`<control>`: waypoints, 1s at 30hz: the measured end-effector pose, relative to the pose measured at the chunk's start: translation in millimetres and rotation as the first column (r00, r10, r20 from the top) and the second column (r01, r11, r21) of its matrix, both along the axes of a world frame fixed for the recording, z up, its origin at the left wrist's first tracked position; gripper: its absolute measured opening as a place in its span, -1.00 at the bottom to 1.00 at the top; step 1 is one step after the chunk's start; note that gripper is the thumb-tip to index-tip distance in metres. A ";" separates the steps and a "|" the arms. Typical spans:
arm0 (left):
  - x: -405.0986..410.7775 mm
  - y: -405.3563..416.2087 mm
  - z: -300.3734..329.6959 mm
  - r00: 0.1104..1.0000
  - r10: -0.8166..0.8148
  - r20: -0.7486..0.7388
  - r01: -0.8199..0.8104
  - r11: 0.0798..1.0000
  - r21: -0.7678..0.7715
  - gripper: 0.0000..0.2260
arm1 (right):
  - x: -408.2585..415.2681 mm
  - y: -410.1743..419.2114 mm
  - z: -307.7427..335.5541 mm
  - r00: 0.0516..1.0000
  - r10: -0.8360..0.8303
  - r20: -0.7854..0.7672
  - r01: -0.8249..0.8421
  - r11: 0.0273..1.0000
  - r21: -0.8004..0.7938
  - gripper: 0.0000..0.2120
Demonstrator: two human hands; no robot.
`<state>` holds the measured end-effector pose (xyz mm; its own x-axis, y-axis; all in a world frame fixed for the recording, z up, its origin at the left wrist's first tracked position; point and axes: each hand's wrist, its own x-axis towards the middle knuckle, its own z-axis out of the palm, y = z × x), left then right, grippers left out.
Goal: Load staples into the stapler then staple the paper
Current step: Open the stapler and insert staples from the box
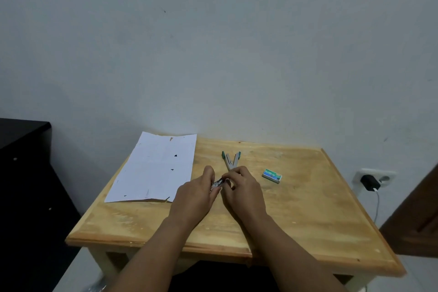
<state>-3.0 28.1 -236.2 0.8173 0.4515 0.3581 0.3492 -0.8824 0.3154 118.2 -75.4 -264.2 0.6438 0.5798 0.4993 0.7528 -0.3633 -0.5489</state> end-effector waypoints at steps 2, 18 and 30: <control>-0.6 -2.3 2.0 1.000 0.000 -0.025 0.000 1.000 0.025 -0.75 | 0.9 -0.7 0.3 0.999 -0.005 0.054 0.007 0.999 -0.041 -0.86; -0.8 -1.4 4.0 0.994 -0.086 -0.062 0.088 0.995 0.040 -0.77 | 14.2 -14.0 4.6 0.922 0.148 0.358 -0.063 0.969 -0.239 -0.88; -0.7 -3.3 5.0 0.997 -0.067 -0.049 0.069 0.997 0.034 -0.76 | 16.9 -15.5 2.1 0.968 0.078 0.239 -0.050 0.991 -0.123 -0.88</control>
